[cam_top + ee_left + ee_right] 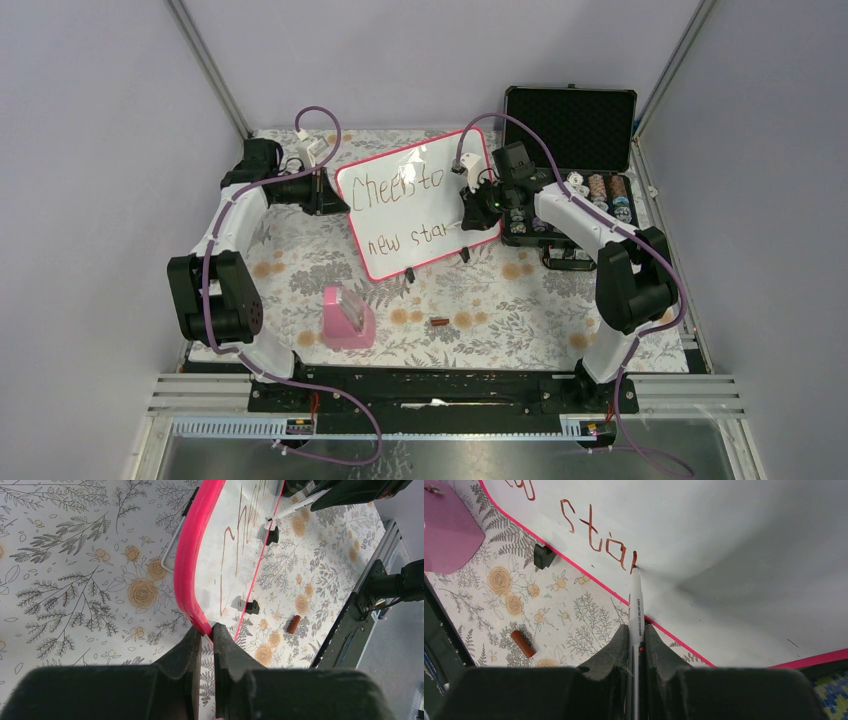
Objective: Write a sentence on the whiteboard
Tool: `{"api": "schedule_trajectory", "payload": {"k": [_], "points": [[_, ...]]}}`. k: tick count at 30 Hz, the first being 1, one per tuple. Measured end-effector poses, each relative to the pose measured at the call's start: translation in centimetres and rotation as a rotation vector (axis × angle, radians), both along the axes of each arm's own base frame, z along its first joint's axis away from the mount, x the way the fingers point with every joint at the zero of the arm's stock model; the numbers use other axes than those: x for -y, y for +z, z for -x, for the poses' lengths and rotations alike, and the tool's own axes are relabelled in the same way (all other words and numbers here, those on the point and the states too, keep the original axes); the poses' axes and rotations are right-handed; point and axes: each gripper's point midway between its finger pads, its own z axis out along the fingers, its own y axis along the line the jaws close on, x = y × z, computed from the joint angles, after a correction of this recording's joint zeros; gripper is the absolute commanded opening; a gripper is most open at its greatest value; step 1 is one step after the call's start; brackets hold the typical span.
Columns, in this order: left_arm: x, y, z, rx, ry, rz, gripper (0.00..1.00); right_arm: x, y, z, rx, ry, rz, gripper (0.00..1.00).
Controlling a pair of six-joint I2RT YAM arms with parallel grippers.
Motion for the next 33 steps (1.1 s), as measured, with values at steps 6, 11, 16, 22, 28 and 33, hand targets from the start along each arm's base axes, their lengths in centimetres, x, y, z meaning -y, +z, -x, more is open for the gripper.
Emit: {"api": "schedule_trajectory", "payload": {"k": [6,11,16,22,28,33], "points": [[0.00,0.00,0.00,0.000,0.000,0.000,0.00,0.14,0.02,-0.15,0.002,-0.006,0.003,0.00],[0.00,0.00,-0.01,0.000,0.000,0.000,0.00,0.20,0.01,-0.18,0.003,-0.008,0.004,0.00],[0.00,0.00,0.00,0.000,0.000,0.000,0.00,0.37,0.01,-0.29,0.001,-0.013,0.003,0.00],[0.00,0.00,-0.01,0.000,0.000,0.000,0.00,0.53,0.01,-0.35,-0.003,-0.021,0.002,0.00],[0.00,0.00,0.00,0.000,0.000,0.000,0.00,0.64,0.00,-0.38,-0.005,-0.024,0.003,0.00],[0.00,0.00,0.00,0.000,0.000,0.000,0.00,0.74,0.00,-0.44,-0.005,-0.027,0.002,0.00]]}}
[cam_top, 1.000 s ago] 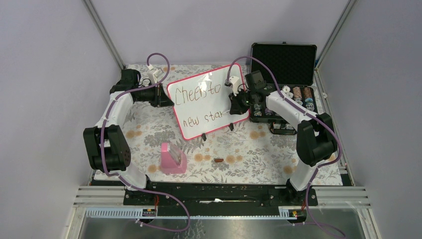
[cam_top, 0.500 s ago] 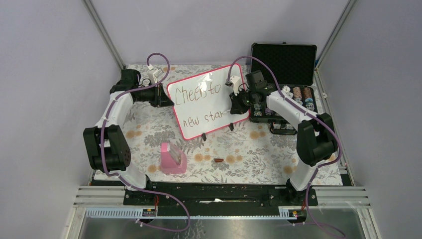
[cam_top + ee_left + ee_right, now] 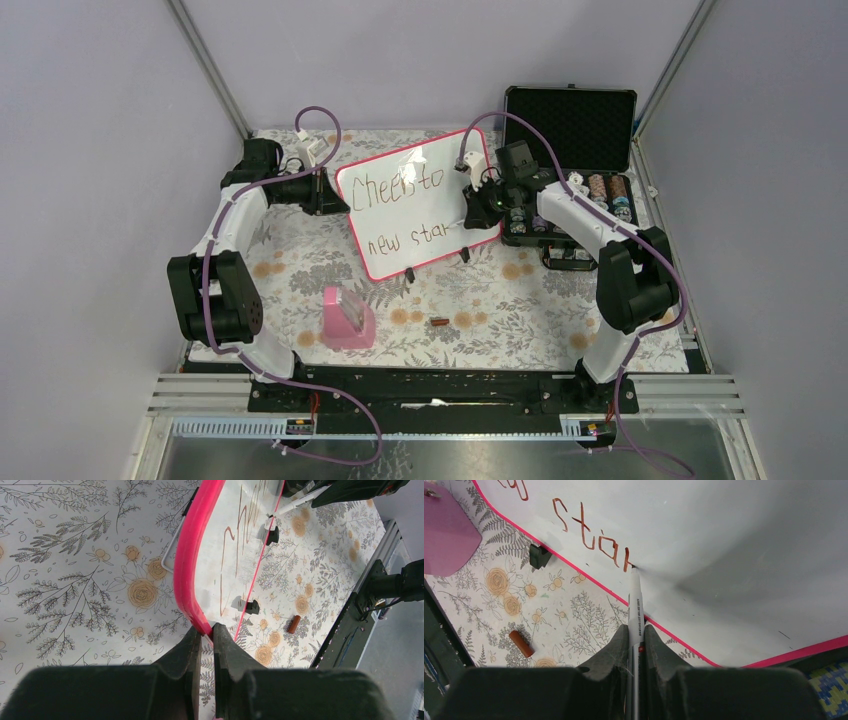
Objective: Write a sentence on the whiteboard
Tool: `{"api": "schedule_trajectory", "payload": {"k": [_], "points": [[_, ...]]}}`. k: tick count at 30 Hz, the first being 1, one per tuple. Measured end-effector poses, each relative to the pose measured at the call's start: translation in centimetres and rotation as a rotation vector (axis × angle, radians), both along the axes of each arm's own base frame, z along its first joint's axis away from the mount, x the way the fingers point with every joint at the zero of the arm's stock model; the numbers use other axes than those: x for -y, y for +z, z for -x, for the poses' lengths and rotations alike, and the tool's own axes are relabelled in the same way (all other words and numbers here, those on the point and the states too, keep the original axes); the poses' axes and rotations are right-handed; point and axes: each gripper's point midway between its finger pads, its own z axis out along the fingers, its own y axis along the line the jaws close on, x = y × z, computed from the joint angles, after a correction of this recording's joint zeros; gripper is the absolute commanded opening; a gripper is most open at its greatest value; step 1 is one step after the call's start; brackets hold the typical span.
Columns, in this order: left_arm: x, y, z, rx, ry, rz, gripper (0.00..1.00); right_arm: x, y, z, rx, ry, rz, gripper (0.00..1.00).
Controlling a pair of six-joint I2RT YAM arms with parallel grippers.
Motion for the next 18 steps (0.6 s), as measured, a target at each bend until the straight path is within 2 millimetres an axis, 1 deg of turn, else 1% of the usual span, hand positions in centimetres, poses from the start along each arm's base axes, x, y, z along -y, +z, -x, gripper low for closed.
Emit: {"api": "schedule_trajectory", "payload": {"k": [18], "points": [[0.00,0.00,0.01,0.000,0.000,0.000,0.00,0.18,0.29,0.01,-0.002,0.008,-0.019,0.00]]}}
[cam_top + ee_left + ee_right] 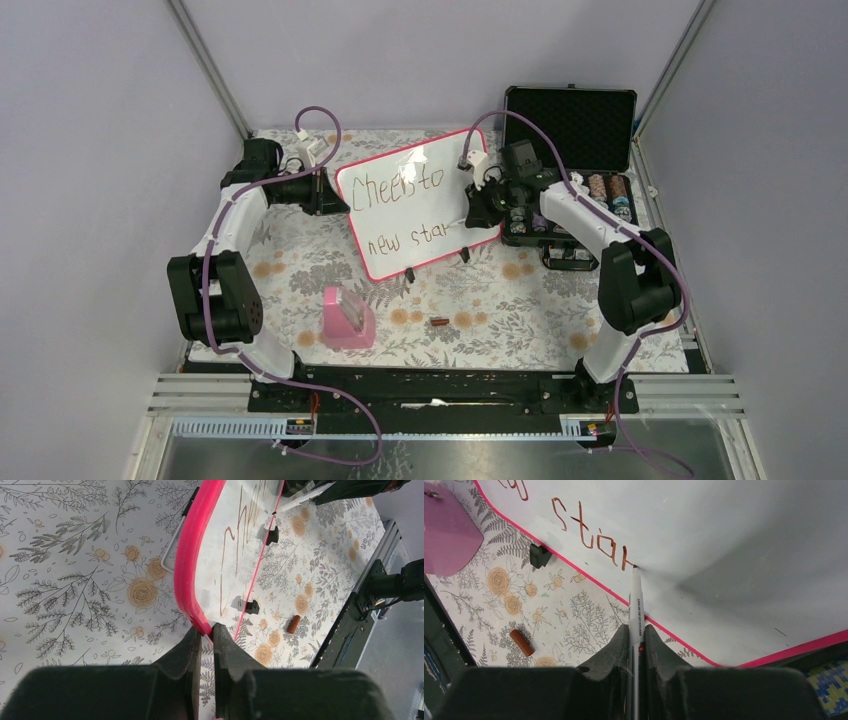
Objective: Write a sentence on the whiteboard
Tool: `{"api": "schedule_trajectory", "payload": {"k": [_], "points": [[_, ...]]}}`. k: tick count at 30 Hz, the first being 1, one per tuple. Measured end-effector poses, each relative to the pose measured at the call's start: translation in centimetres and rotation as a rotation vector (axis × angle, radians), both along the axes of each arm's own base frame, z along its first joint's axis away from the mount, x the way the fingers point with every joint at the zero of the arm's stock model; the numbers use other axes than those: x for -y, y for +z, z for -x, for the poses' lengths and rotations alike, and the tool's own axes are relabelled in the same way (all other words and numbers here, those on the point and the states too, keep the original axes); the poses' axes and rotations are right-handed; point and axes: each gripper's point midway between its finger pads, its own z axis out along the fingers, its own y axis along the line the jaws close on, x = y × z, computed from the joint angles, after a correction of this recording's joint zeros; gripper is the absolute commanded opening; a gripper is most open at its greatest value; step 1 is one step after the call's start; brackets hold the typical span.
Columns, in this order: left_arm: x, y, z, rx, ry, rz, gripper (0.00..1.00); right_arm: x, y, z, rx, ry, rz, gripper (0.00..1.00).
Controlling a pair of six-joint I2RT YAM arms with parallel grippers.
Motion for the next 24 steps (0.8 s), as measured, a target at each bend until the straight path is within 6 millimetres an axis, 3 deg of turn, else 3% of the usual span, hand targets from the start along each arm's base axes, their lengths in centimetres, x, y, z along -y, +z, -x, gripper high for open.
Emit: {"api": "schedule_trajectory", "payload": {"k": [10,17,24], "points": [[0.0,0.0,0.0,0.000,0.000,0.000,0.00,0.1,3.7,1.1,0.078,0.055,-0.074,0.00],[0.0,0.0,0.0,0.000,-0.001,0.001,0.00,0.7,3.3,0.6,0.088,0.036,-0.047,0.00],[0.0,0.0,0.0,-0.001,-0.001,0.001,0.00,1.0,1.5,0.2,0.061,0.020,-0.010,0.00]]}}
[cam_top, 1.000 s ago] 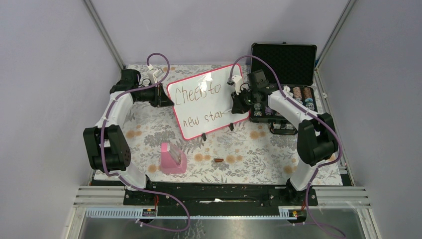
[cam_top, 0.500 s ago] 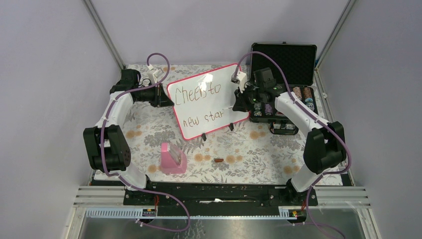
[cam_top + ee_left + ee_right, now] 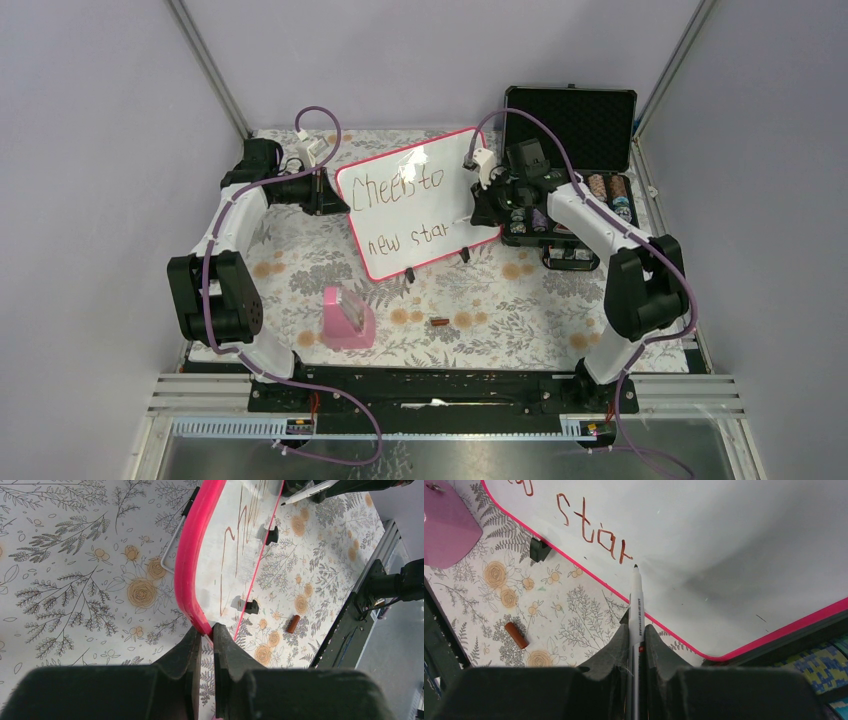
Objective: Write a sentence on the whiteboard
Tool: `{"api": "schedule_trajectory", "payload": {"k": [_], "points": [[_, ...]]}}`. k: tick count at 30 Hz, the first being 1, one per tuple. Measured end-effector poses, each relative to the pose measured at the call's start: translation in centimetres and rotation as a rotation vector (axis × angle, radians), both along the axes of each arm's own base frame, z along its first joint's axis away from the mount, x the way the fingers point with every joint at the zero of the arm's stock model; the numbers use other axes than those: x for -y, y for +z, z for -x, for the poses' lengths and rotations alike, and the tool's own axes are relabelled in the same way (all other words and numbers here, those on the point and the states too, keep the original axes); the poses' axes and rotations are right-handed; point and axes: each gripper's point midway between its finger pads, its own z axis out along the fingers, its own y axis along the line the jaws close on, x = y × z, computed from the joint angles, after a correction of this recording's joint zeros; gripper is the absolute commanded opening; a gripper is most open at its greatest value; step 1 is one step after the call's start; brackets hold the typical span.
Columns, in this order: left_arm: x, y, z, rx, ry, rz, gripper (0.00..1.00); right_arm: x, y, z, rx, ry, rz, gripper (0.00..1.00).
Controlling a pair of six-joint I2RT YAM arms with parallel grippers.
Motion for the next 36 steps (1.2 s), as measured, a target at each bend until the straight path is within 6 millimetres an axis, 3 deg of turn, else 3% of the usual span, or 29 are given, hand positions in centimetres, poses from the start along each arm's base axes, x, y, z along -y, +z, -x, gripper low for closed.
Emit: {"api": "schedule_trajectory", "payload": {"k": [14,36], "points": [[0.0,0.0,0.0,-0.001,0.000,0.000,0.00,-0.1,-1.4,-0.3,-0.032,-0.007,0.014,0.00],[0.0,0.0,0.0,-0.001,0.000,0.000,0.00,0.2,-1.3,-1.0,-0.031,-0.028,0.016,0.00]]}}
